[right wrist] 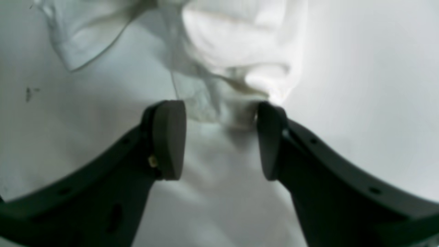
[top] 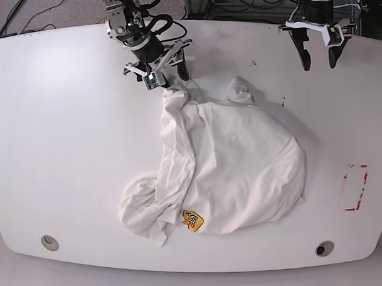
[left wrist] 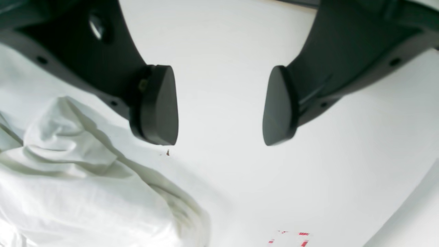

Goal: Layout the t-shirt on the table in an organized manner, then fold the t-shirt properly
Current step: 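Move the right gripper down to the crumpled white t-shirt's edge, then close the right gripper on the shirt fabric and lift it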

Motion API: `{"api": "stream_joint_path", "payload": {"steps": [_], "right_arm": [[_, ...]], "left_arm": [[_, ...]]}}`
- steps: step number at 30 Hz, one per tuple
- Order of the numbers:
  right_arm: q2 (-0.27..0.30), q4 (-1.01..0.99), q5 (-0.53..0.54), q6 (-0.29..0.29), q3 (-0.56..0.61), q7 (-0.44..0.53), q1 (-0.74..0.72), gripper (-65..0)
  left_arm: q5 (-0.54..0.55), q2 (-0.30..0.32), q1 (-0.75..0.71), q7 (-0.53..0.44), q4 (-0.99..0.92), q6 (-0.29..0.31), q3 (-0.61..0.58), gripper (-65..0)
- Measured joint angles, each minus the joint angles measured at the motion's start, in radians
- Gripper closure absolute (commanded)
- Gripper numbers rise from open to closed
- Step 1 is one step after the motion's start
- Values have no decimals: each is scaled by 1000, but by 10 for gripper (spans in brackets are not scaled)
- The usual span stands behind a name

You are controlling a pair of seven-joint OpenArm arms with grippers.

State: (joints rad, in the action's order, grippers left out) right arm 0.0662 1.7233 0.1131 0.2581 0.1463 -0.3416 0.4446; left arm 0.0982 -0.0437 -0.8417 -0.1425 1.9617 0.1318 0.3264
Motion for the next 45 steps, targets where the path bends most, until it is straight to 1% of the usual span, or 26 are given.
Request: {"api": "stream_joint_path", "payload": {"steps": [5, 11, 14, 20, 30, 32, 34, 35, 36, 37, 40, 42, 45], "right_arm": [[-2, -32, 0, 0, 0, 46, -11, -323], [-2, -42, 0, 0, 0, 51, -18, -325], [-2, -63, 1, 4, 0, 70, -35, -325], [-3, -121, 16, 11, 0, 97, -83, -325], [-5, -154, 19, 12, 0, 110, -111, -319], [-5, -154, 19, 11, 0, 110, -111, -304], [-5, -154, 19, 11, 0, 110, -111, -244], [-5, -154, 19, 11, 0, 110, -111, -212], [-5, -154, 18, 9, 0, 110, -111, -157], [-5, -155, 19, 3, 0, 110, -112, -125], [-5, -156, 19, 2, -1, 107, -111, -3], [-5, -156, 20, 0, -2, 104, -111, 0], [-5, -156, 19, 0, -1, 103, -110, -35]], "left_arm": [[0, 0, -1, 0, 0, 0, 0, -367], [0, 0, -3, 0, 0, 0, 0, -367], [0, 0, -3, 1, 0, 0, 0, -367], [0, 33, -3, 0, 0, 0, 0, -367], [0, 36, -3, 0, 0, 0, 0, -367], [0, 36, -3, 0, 0, 0, 0, -367], [0, 36, -3, 0, 0, 0, 0, -367], [0, 36, -3, 0, 0, 0, 0, -367], [0, 36, -3, 0, 0, 0, 0, -367], [0, 35, -3, 0, 0, 0, 0, -367], [0, 36, -3, 0, 0, 0, 0, -367], [0, 36, -3, 0, 0, 0, 0, -367], [0, 36, -3, 0, 0, 0, 0, -367]]}}
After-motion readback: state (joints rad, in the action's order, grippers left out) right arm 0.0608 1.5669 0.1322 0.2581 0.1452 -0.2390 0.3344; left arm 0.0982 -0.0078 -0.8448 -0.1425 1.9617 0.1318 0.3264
